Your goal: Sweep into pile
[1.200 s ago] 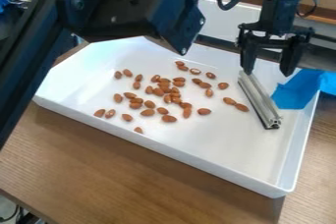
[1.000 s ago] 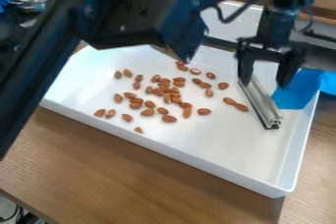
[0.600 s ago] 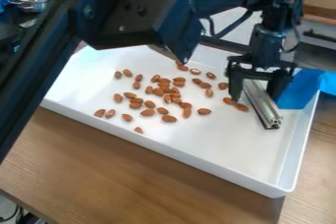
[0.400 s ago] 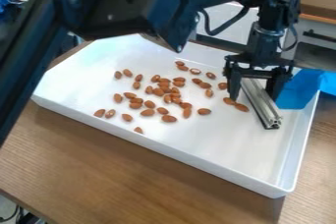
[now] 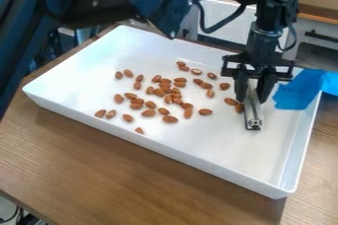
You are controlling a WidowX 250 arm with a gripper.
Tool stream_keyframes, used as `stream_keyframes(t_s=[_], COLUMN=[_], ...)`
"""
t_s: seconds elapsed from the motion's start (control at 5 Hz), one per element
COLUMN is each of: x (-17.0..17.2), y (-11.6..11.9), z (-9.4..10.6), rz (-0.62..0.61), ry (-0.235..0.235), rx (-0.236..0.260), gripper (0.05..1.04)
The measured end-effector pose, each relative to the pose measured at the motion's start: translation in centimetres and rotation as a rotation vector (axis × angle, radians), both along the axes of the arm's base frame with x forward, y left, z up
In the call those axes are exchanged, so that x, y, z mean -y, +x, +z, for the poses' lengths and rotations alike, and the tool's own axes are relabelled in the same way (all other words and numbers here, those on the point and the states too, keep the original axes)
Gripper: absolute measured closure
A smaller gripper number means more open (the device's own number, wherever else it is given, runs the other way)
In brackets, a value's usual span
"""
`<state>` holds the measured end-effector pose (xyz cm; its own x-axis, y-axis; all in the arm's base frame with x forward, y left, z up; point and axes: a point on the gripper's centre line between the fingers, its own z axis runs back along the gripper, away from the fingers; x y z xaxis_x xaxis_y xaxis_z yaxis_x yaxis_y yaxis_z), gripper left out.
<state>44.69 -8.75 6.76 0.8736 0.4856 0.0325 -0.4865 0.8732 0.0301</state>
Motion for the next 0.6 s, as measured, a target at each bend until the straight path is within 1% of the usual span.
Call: stream_keyframes(t_s=[0.2,0.4,0.6], x=[-0.7,-1.7,-3.3], y=[0.2,0.0,-0.6], z=[0.1,0.0,-0.1], rz=[0.004,0.031,0.073], ry=[-0.021,-0.048,-0.069], rx=[0.0,-0.006,0.004], gripper=[0.721,0.721,0.721])
